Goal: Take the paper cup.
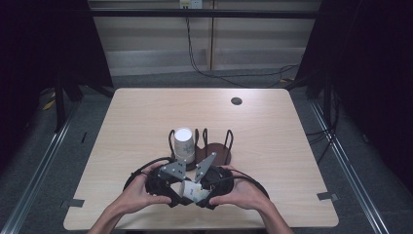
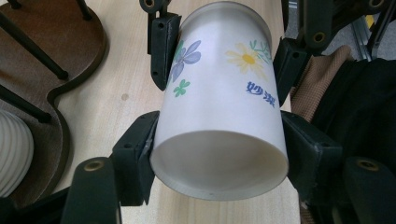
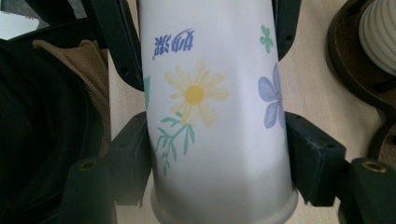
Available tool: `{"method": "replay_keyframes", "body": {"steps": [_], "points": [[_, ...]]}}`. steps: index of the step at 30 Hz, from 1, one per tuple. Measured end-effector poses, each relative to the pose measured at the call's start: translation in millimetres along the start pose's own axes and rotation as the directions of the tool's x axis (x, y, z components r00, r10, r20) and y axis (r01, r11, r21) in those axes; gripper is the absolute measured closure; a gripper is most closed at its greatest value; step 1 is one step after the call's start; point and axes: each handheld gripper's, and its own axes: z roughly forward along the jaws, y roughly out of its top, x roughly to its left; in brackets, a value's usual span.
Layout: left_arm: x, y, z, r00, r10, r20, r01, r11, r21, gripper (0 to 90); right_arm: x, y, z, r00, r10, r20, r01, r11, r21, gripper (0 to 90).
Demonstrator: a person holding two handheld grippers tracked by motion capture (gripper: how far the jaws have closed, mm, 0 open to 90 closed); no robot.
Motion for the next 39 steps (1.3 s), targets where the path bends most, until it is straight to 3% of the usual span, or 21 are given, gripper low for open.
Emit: {"method": "replay_keyframes", "body": {"steps": [10,16,27,39], "points": [[0.6,0.5,-1.5,1.0000,-0.008,0.002,0.008,1.0000,-0.005,36.1,-1.2,-3.6,-1.3,0.9999,0.010,-0.004,-0.010,0.999,-0.032,26.2],[1.4,-2.1,-4.5,0.9996,-0.027,-0.010,0.027,0.9995,-0.015,36.0,-2.8,-5.6,-1.8,0.9999,0.016,0.003,-0.016,0.998,-0.061,13.7],[3.1,-10.3,-10.7,0.9974,-0.057,-0.043,0.054,0.9954,-0.079,35.7,-7.6,-11.8,-9.1,0.9975,0.067,0.023,-0.064,0.992,-0.113,13.7],[4.3,-14.5,-19.4,0.9962,-0.070,-0.053,0.061,0.9871,-0.148,35.7,-11.2,-20.9,-18.2,0.9944,0.099,0.037,-0.093,0.987,-0.130,13.6]]}}
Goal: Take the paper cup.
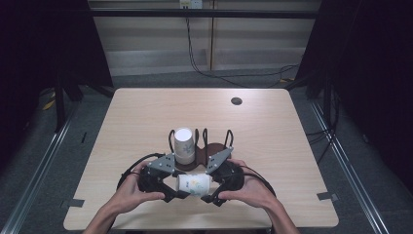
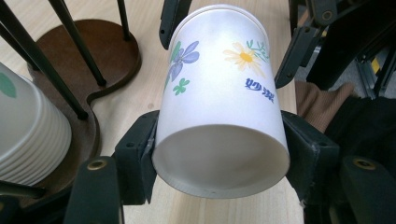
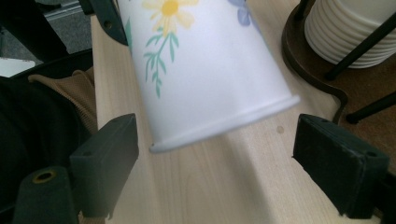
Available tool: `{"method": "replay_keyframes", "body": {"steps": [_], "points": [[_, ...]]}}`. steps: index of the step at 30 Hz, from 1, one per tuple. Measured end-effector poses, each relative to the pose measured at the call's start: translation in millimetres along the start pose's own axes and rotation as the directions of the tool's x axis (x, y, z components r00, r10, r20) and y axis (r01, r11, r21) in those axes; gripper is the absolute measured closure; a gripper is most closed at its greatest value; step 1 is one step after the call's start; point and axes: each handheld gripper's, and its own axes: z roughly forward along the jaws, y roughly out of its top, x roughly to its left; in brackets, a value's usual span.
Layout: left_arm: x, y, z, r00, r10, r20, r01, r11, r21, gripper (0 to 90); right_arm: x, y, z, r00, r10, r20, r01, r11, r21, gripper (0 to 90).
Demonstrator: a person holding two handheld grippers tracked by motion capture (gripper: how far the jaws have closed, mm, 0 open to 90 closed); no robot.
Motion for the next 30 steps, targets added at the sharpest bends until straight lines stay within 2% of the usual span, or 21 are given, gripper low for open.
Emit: {"method": "replay_keyframes", "body": {"steps": [4,9,14,20,25,30], "points": [[-0.5,-0.3,-0.9,0.9997,-0.022,-0.010,0.022,0.9992,-0.034,35.7,-2.7,-5.5,-4.5,0.9996,0.027,-0.004,-0.027,0.999,-0.046,13.9],[1.4,-1.3,-4.1,0.9995,-0.023,-0.024,0.021,0.9977,-0.064,35.6,-5.8,-11.6,-8.6,0.9982,0.059,-0.011,-0.060,0.994,-0.086,14.4],[2.0,-3.1,-8.3,0.9976,-0.058,-0.037,0.053,0.9903,-0.129,35.3,-6.4,-14.3,-12.5,0.9970,0.077,-0.014,-0.078,0.991,-0.110,14.1],[1.9,-3.9,-10.4,0.9972,-0.060,-0.045,0.052,0.9851,-0.164,35.3,-7.6,-16.3,-17.7,0.9954,0.091,-0.028,-0.095,0.980,-0.177,13.9],[2.9,-4.9,-13.0,0.9970,-0.065,-0.043,0.055,0.9779,-0.201,35.3,-10.1,-20.8,-21.8,0.9933,0.111,-0.032,-0.115,0.963,-0.243,14.1],[2.9,-5.0,-15.1,0.9964,-0.070,-0.048,0.057,0.9731,-0.223,35.3,-12.4,-23.8,-25.1,0.9900,0.136,-0.037,-0.141,0.939,-0.314,14.1]]}}
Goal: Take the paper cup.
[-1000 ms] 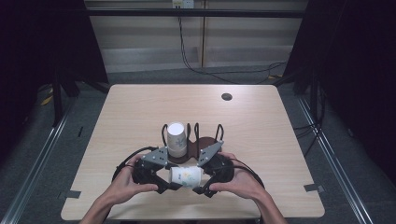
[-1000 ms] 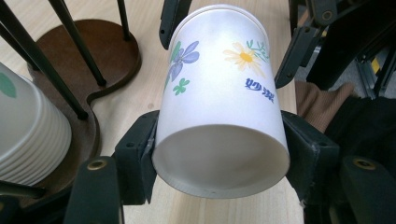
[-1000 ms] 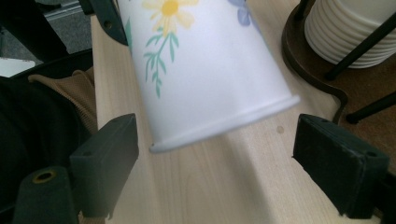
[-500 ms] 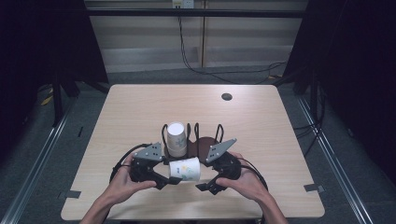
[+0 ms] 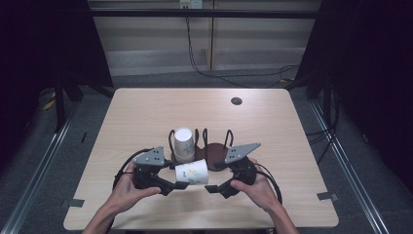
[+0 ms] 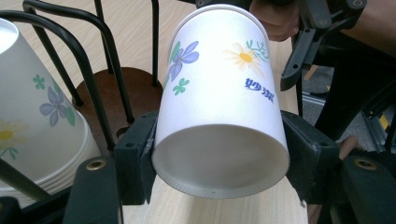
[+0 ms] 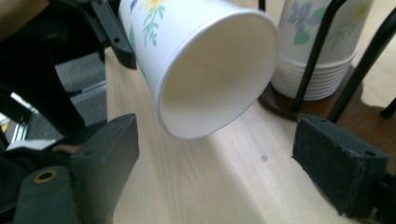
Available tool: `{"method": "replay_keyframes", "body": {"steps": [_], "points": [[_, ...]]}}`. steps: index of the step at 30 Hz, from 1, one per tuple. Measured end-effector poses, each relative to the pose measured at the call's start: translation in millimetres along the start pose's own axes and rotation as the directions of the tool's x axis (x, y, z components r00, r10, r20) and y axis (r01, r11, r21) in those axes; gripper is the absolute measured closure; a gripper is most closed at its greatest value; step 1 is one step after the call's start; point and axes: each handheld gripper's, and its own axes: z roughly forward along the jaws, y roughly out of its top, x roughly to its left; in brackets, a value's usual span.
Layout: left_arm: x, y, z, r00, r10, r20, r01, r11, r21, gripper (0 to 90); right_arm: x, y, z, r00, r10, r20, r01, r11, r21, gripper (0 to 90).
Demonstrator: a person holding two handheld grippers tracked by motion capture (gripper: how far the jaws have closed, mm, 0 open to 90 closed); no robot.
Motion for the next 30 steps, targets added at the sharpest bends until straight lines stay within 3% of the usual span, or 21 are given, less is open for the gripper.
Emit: {"method": "replay_keyframes", "body": {"steps": [8,16,25,30], "points": [[-0.2,-0.9,-1.2,1.0000,0.001,-0.009,-0.002,0.9983,-0.058,35.3,1.4,0.3,-0.6,0.9999,-0.006,0.009,0.006,0.998,-0.056,13.5],[-0.8,-1.8,0.6,0.9998,0.011,-0.013,-0.012,0.9974,-0.072,35.3,0.9,0.3,-2.3,0.9997,-0.002,0.024,0.004,0.995,-0.100,13.5],[-2.1,-1.1,1.0,1.0000,0.005,0.006,-0.005,0.9949,-0.101,35.2,1.1,1.0,-3.3,0.9998,0.017,-0.009,-0.018,0.988,-0.152,13.5],[-8.2,4.1,3.7,0.9995,0.029,0.013,-0.027,0.9950,-0.096,35.2,1.5,2.1,-5.7,0.9990,0.019,-0.041,-0.026,0.982,-0.188,13.5]]}}
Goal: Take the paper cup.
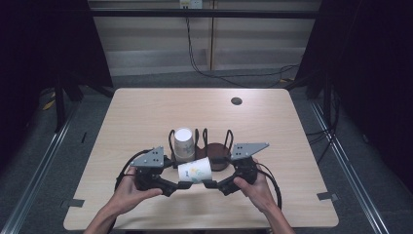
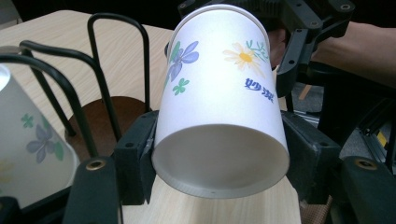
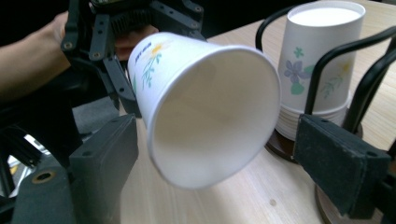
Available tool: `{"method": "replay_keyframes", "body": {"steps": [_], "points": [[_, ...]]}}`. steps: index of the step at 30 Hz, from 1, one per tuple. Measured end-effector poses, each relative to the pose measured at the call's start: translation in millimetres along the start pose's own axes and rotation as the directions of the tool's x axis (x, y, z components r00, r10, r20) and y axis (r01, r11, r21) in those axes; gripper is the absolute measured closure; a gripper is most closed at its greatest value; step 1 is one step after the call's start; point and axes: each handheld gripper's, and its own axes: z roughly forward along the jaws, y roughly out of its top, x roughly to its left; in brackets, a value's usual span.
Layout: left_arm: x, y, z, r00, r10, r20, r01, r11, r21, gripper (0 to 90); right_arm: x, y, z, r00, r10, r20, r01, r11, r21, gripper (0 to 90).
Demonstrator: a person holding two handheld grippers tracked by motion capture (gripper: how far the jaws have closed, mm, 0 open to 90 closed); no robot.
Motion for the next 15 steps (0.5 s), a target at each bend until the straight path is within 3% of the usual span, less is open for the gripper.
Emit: {"method": "replay_keyframes", "body": {"steps": [15], "points": [[-1.8,-1.1,4.7,0.9994,0.004,0.034,-0.005,0.9999,0.011,35.0,2.2,1.5,3.4,0.9995,0.007,-0.030,-0.008,1.000,-0.020,13.9]]}}
